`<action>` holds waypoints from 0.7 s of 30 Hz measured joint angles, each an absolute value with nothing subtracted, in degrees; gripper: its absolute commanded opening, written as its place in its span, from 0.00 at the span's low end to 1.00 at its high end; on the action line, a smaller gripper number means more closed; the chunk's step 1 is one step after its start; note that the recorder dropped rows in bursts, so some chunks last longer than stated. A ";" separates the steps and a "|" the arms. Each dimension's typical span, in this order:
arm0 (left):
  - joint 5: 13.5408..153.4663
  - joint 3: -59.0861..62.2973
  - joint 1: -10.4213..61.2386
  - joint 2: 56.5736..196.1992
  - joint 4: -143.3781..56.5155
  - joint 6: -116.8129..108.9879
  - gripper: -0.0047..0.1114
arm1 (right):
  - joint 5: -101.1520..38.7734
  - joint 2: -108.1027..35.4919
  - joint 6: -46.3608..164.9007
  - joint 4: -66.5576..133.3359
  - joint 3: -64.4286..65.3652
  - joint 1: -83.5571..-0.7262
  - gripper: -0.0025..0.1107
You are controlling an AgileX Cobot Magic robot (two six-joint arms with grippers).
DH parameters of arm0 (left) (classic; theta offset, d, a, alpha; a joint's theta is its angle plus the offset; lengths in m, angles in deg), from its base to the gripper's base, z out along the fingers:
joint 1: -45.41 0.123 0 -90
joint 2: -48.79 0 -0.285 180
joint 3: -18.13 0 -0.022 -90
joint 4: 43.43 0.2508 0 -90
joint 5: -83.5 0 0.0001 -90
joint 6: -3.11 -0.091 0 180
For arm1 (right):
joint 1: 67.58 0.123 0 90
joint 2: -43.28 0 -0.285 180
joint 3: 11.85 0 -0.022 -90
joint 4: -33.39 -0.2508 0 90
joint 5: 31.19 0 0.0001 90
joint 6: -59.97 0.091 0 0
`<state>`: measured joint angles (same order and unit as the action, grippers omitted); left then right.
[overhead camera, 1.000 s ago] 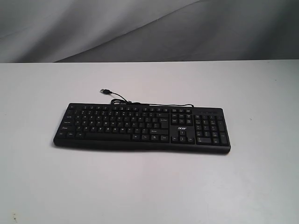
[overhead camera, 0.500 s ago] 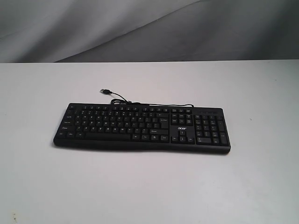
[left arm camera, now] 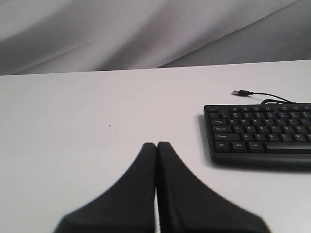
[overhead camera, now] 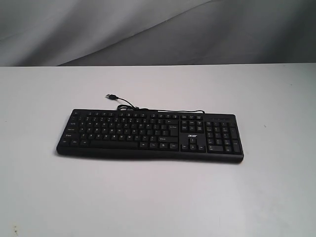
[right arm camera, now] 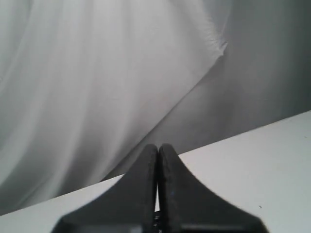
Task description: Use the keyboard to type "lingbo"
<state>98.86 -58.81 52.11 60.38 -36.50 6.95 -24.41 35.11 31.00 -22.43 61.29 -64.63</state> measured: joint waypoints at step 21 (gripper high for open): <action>98.86 -58.81 52.11 60.38 -36.50 6.95 0.04 | -15.40 35.30 57.31 11.45 61.80 -66.50 0.02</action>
